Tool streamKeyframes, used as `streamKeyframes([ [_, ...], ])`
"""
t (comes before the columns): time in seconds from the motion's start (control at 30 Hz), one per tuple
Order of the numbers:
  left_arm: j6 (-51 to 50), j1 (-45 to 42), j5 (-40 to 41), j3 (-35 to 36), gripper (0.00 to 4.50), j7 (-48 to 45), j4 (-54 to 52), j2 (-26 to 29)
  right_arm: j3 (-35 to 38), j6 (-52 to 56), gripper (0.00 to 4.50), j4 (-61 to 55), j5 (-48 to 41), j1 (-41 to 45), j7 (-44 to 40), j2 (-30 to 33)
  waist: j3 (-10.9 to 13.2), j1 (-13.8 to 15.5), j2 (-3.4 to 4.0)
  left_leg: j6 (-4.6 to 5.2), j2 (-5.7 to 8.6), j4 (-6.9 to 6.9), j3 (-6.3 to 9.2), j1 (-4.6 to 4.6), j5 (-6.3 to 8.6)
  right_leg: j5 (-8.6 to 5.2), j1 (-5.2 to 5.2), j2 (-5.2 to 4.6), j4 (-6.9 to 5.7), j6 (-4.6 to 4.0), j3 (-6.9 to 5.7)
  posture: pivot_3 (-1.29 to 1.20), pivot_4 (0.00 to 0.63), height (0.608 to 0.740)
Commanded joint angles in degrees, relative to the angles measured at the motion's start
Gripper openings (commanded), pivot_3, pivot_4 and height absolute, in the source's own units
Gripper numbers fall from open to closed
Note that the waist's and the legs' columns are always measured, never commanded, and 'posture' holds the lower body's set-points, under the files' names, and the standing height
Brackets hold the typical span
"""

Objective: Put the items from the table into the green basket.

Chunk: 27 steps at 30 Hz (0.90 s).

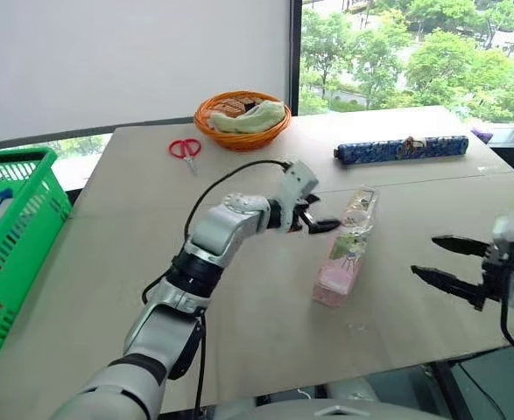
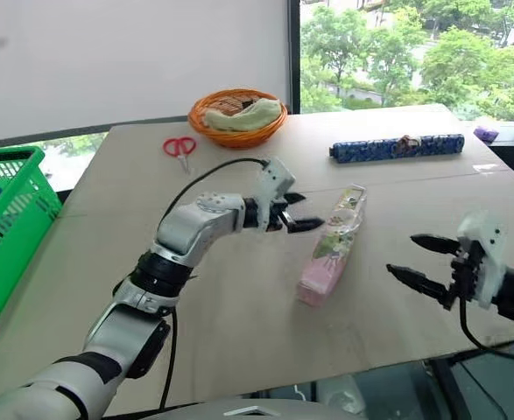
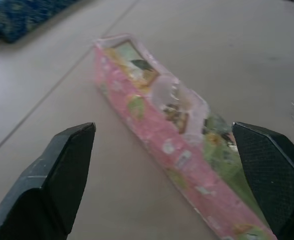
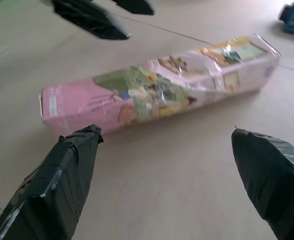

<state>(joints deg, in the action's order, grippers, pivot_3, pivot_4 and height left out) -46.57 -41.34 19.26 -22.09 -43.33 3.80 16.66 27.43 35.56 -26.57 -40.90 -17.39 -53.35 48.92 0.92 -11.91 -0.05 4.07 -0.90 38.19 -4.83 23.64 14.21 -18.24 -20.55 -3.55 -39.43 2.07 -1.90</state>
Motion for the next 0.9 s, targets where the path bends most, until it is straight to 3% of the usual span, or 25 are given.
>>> streamKeyframes([
  [0.03, -3.22, -2.16, -2.23, -1.68, 4.47, 1.18, 0.48, -1.11, 5.11, -1.24, 4.50, -5.40, -0.24, -4.61, 1.68, -2.61, 0.01, -0.76, 0.12, 0.01, 0.00, 0.10, 0.00, -0.01, 0.01, -0.01, 0.02, 0.02, -0.05, 0.02, 0.03, -0.48, 0.000, 0.740],
  [0.3, -12.37, -3.73, -7.37, -5.63, 4.47, 7.29, 4.45, -5.27, 8.43, -2.68, 4.50, -12.74, -0.77, -12.55, 6.83, -10.59, 0.14, -5.74, -0.08, 0.08, 0.04, 0.22, -0.05, -0.50, 0.09, -0.06, 0.56, 0.01, 0.03, 0.21, 0.25, -0.55, 0.000, 0.740],
  [0.5, -16.84, -2.12, -8.35, -5.27, 4.47, 9.68, 4.36, -6.23, 7.88, -3.38, 4.50, -13.75, 0.30, -14.02, 8.10, -11.55, 0.16, -9.26, -0.12, 0.12, 0.04, 0.02, 0.05, -0.85, 0.16, -0.06, 1.05, 0.00, 0.46, 0.24, 0.18, -0.55, 0.000, 0.740],
  [0.63, -17.74, -1.22, -8.61, -2.01, 3.31, 12.29, 4.74, -7.06, 6.93, -4.10, 4.50, -13.27, 1.27, -13.52, 8.29, -11.21, 0.19, -10.30, -0.18, -0.07, 0.04, 0.02, 0.07, -0.91, 0.28, -0.04, 1.08, -0.05, 0.52, 0.29, 0.16, -0.55, 0.000, 0.740],
  [0.83, -17.61, -0.46, -8.87, 0.87, 0.47, 14.45, 4.03, -7.93, 5.55, -4.42, 4.50, -12.31, 1.73, -11.53, 7.95, -10.62, 0.20, -11.25, -0.20, -0.12, 0.04, 0.02, 0.09, -0.95, 0.30, -0.03, 1.12, -0.07, 0.54, 0.33, 0.13, -0.53, 0.000, 0.740],
  [0.87, -17.24, -0.63, -8.65, 2.09, 0.12, 14.97, 4.23, -8.45, 5.33, -4.47, 4.50, -12.08, 1.79, -11.11, 7.83, -10.42, 0.20, -11.19, -0.21, -0.12, 0.05, 0.02, 0.09, -0.96, 0.31, -0.02, 1.13, -0.08, 0.55, 0.34, 0.13, -0.53, 0.000, 0.740],
  [0.9, -16.28, -0.97, -8.71, 3.31, 0.04, 15.67, 4.64, -8.92, 5.08, -4.46, 4.50, -11.87, 1.79, -10.58, 7.77, -10.22, 0.21, -11.11, -0.22, -0.12, 0.06, 0.02, 0.10, -0.96, 0.31, -0.01, 1.14, -0.10, 0.55, 0.36, 0.12, -0.53, 0.000, 0.740],
])
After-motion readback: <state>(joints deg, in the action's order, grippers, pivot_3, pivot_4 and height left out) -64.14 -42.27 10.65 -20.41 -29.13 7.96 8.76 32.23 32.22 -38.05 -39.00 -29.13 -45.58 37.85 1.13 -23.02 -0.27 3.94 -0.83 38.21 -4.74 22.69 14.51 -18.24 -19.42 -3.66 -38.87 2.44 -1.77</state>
